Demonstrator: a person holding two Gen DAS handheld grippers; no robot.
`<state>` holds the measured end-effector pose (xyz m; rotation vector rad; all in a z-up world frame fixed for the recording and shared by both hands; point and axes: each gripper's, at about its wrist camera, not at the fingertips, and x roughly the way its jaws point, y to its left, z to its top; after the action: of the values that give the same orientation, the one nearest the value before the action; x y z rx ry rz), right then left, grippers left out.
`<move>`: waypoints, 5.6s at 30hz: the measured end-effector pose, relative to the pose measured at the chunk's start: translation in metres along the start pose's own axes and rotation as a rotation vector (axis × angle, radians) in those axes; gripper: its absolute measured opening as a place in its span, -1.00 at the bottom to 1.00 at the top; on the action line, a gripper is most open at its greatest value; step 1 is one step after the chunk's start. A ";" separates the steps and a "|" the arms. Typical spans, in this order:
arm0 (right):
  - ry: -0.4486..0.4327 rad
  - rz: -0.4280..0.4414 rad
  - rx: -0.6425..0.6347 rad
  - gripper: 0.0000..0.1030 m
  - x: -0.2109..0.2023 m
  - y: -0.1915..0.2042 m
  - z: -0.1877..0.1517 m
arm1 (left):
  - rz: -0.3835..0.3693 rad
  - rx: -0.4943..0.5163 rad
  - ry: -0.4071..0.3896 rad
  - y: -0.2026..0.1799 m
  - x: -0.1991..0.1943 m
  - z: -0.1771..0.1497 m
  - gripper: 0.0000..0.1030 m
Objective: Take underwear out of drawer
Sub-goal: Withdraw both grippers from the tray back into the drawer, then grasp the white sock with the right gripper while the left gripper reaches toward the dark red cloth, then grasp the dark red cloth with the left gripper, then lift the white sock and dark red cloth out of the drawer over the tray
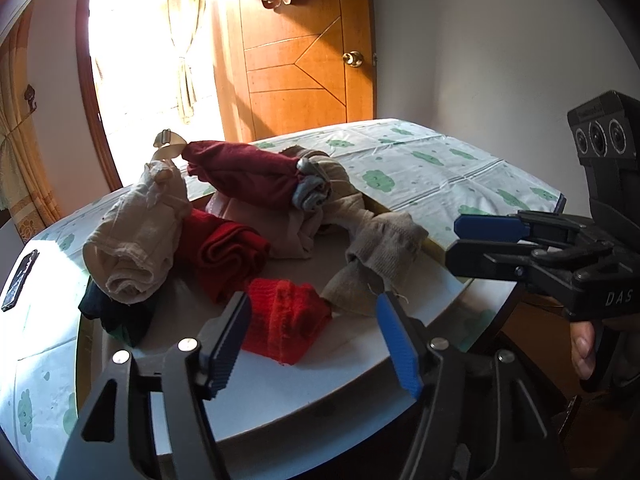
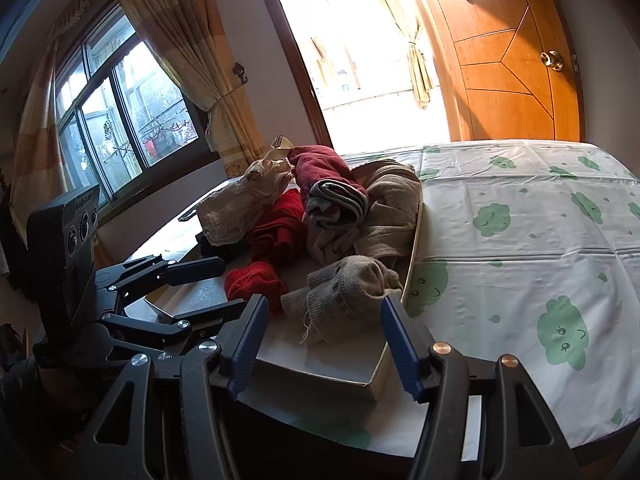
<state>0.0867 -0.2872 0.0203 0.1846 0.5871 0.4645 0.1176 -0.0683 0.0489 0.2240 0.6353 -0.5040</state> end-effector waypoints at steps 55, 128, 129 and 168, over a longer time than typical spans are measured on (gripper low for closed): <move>0.405 0.030 -0.183 0.32 0.020 0.035 -0.130 | 0.005 0.018 0.191 -0.003 -0.042 -0.139 0.42; 0.617 0.074 -0.134 -0.63 0.077 0.028 -0.125 | -0.285 0.087 0.612 -0.045 0.063 -0.170 -0.34; 0.604 0.079 -0.136 -0.63 0.075 0.029 -0.124 | -0.274 0.089 0.588 -0.044 0.059 -0.169 -0.34; 0.207 0.136 -0.198 -0.63 -0.036 0.027 -0.133 | 0.051 -0.006 0.116 -0.003 -0.041 -0.148 -0.34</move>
<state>-0.0260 -0.2752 -0.0634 -0.0133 0.7289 0.6749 0.0122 -0.0030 -0.0423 0.2648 0.7420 -0.4422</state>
